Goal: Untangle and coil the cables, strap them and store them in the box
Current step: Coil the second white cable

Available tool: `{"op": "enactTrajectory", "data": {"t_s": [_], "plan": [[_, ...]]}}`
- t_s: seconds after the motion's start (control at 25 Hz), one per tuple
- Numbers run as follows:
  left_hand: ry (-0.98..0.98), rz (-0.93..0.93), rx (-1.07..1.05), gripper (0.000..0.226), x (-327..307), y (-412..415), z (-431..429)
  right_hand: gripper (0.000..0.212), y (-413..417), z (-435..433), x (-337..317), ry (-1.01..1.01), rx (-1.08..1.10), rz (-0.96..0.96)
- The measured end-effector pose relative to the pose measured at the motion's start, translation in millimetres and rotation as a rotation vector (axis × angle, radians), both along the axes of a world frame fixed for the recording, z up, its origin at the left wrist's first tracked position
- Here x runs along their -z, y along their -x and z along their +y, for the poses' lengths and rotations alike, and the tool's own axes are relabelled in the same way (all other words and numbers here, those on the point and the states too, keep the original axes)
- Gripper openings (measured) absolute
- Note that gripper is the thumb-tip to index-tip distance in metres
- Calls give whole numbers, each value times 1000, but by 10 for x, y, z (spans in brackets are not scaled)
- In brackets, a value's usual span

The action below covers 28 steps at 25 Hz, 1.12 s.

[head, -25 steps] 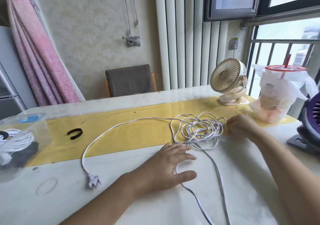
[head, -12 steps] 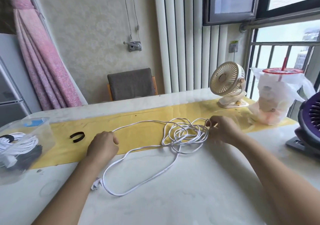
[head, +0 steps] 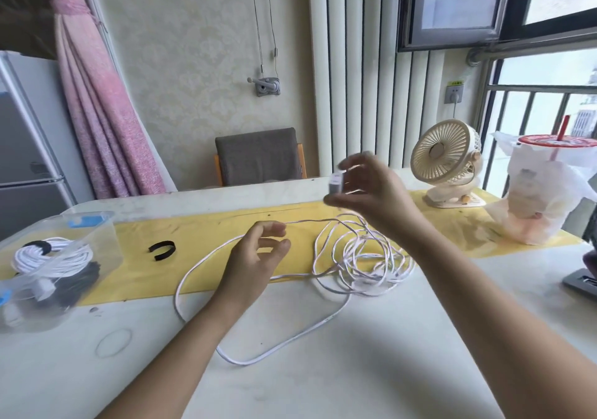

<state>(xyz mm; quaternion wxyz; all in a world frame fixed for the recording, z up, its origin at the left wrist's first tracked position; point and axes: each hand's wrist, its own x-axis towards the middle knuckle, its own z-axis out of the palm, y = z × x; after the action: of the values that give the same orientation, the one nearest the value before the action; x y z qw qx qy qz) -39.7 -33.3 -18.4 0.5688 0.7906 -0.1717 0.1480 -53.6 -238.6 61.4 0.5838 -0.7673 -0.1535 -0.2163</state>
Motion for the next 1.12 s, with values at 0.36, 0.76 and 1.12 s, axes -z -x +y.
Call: {"op": "enactTrajectory", "data": {"t_s": [0.36, 0.76, 1.12], "plan": [[321, 57, 222, 21, -179, 174, -105, 21, -11, 528, 305, -83, -90, 52], [523, 11, 138, 17, -225, 104, -37, 16, -46, 466, 477, 158, -118, 84], [1189, 663, 866, 45, -545, 44, 337, 20, 188, 642, 536, 419, -622, 267]]}}
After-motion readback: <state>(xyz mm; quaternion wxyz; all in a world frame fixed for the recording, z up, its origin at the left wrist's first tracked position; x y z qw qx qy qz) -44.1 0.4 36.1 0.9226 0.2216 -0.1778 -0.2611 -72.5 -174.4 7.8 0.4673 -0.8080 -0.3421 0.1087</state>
